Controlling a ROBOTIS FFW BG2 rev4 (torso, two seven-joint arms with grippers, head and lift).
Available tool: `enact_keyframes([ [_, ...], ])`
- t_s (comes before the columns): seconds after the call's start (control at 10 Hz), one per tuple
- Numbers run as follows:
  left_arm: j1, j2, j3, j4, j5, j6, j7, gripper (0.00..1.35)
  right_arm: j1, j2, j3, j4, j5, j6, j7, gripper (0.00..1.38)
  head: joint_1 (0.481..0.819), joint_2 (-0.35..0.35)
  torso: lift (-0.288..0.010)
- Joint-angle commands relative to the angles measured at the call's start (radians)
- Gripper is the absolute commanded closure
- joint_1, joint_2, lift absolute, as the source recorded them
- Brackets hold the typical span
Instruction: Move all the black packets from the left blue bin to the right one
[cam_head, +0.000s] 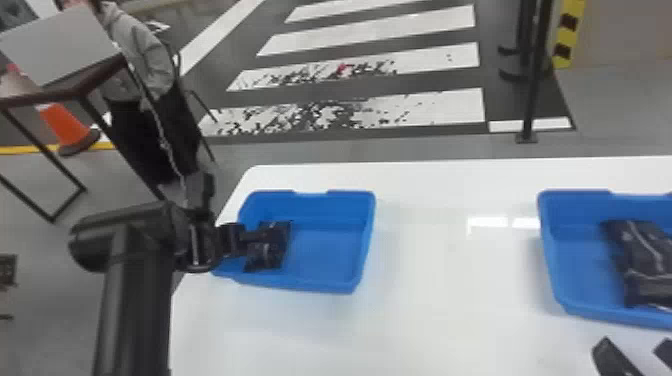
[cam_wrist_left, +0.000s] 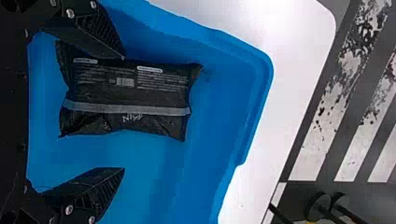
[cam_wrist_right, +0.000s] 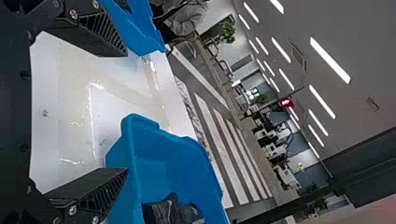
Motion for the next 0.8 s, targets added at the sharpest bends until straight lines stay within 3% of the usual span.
enact_keyframes([
  [0.0, -0.005, 0.002, 0.002, 0.0, -0.003, 0.038, 0.015, 0.2, -0.008, 0.002, -0.001, 0.013, -0.006, 0.014, 0.006, 0.15, 0.695, 0.35, -0.138],
  [0.1, -0.012, 0.006, 0.008, 0.002, -0.005, 0.06, 0.019, 0.37, -0.01, 0.002, 0.001, 0.018, -0.006, 0.016, 0.011, 0.15, 0.695, 0.35, -0.138],
  [0.2, -0.012, 0.008, 0.01, 0.005, -0.011, 0.087, 0.024, 0.66, -0.013, 0.002, 0.001, 0.025, -0.01, 0.021, 0.012, 0.15, 0.695, 0.35, -0.138],
  [0.3, -0.015, 0.009, 0.008, 0.007, -0.019, 0.099, 0.025, 0.83, -0.015, 0.002, -0.001, 0.027, -0.014, 0.028, 0.016, 0.16, 0.695, 0.35, -0.138],
  [0.6, -0.042, 0.048, -0.026, 0.056, -0.001, 0.136, 0.025, 0.84, -0.032, 0.002, 0.001, 0.057, -0.028, 0.046, 0.032, 0.17, 0.695, 0.35, -0.138],
  [0.7, -0.042, 0.058, -0.06, 0.071, 0.007, 0.092, 0.024, 1.3, -0.03, 0.002, -0.001, 0.057, -0.036, 0.055, 0.032, 0.17, 0.695, 0.35, -0.138],
])
